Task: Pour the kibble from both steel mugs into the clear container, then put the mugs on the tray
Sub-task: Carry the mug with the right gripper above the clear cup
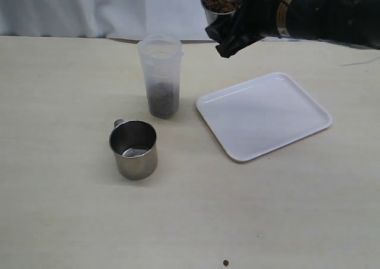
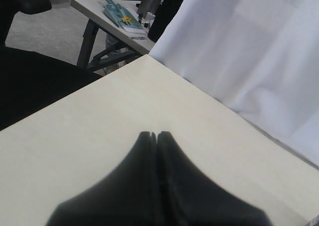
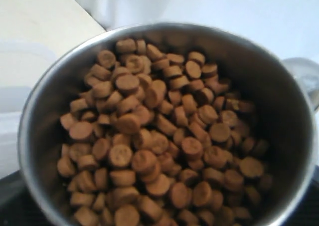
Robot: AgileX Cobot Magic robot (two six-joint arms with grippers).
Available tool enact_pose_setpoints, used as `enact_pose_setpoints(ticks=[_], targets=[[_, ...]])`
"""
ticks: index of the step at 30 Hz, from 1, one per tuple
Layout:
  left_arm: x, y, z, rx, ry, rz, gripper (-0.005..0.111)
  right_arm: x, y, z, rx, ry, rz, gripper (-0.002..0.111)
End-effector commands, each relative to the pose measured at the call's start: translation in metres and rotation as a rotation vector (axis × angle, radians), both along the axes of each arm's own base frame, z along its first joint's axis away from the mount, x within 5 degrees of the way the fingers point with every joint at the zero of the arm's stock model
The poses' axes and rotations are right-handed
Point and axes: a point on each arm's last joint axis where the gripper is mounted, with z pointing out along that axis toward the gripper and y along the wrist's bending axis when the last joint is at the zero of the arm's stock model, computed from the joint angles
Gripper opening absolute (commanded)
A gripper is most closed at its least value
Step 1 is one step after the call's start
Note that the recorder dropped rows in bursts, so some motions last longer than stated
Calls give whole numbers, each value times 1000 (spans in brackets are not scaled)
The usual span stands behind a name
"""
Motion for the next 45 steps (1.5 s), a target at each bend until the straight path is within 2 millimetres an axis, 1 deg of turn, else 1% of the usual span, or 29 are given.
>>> enact_pose_setpoints(ticks=[1,5,9,19,30,45], targets=[[0,0,0,-7,-5,-4,0,3,-11,0,-102,-36,-72,5],[0,0,0,-7,-5,-4,0,4,-16,-4,-167,-24,-109,5],[0,0,0,-7,-5,-4,0,1,-15,-7,-193,2,-121,5],[0,0,0,-7,-5,-4,0,-6,-16,-21,-72,94,-173,5],[0,0,0,-7,-5,-4,0,-7,-17,-16,37,147,-238,5],[0,0,0,-7,-5,-4,0,-11,-19,-14,-55,105,-193,5]])
